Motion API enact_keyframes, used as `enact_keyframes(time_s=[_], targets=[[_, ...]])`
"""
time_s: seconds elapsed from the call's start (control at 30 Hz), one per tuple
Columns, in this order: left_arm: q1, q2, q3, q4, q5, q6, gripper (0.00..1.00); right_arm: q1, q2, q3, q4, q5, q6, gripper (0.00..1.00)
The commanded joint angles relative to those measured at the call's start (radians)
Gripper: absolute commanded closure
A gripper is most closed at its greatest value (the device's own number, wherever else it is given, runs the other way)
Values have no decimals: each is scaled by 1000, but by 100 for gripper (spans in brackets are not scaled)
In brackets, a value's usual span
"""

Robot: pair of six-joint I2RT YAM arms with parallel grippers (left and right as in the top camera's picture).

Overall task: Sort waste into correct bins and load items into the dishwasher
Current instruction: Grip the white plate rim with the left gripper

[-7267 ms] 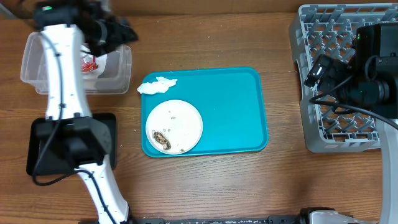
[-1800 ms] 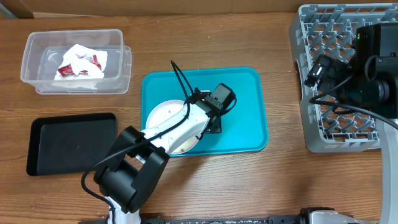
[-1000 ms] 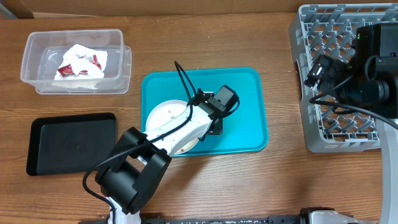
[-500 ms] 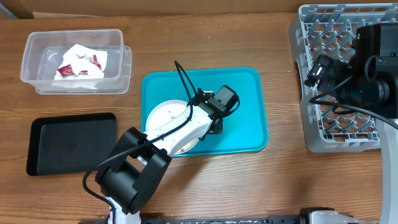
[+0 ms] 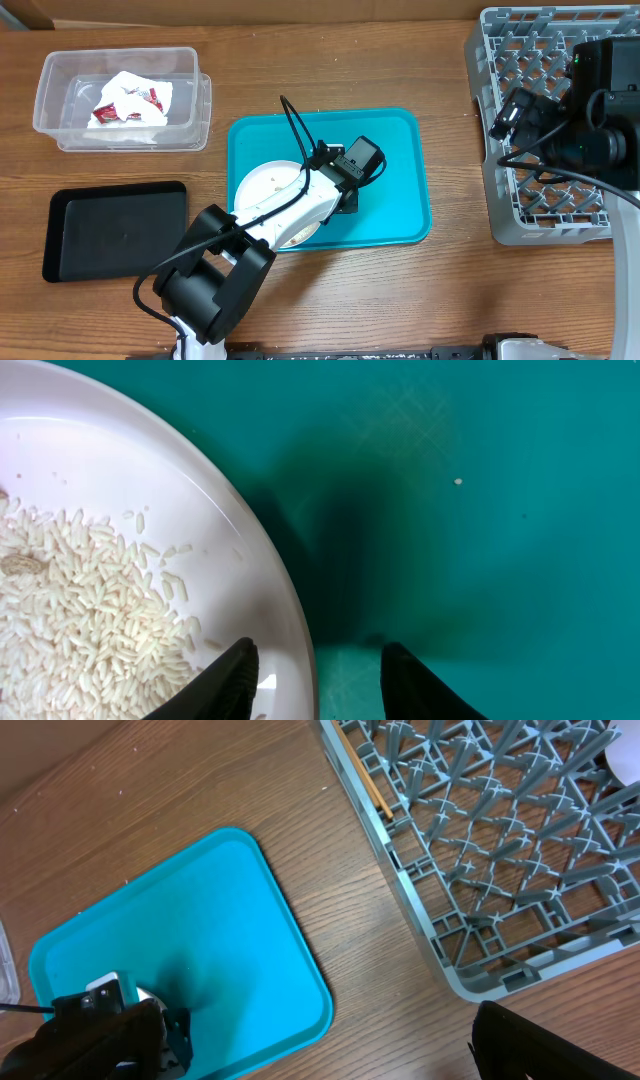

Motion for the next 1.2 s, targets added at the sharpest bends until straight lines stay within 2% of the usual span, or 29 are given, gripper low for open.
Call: enact_keyframes(time_s=[0.0,0.27,0.87,0.97,1.1,1.17], targets=[[-5,16,-4,3,-35,16,58,-3,-6,1,6,6,5,0],[-5,16,-5,3,-36,15,60,-3,-6,1,6,6,5,0],[-8,16,-36,25,-33,15,60,-3,-6,1,6,6,5,0],[-9,16,-36,30,-32,15,64,-3,-6,1,6,6,5,0],[-9,16,-36,30,-26,15,86,-3,-6,1,6,6,5,0],[-9,16,-36,29,-26,15,87,-3,-6,1,6,6,5,0]])
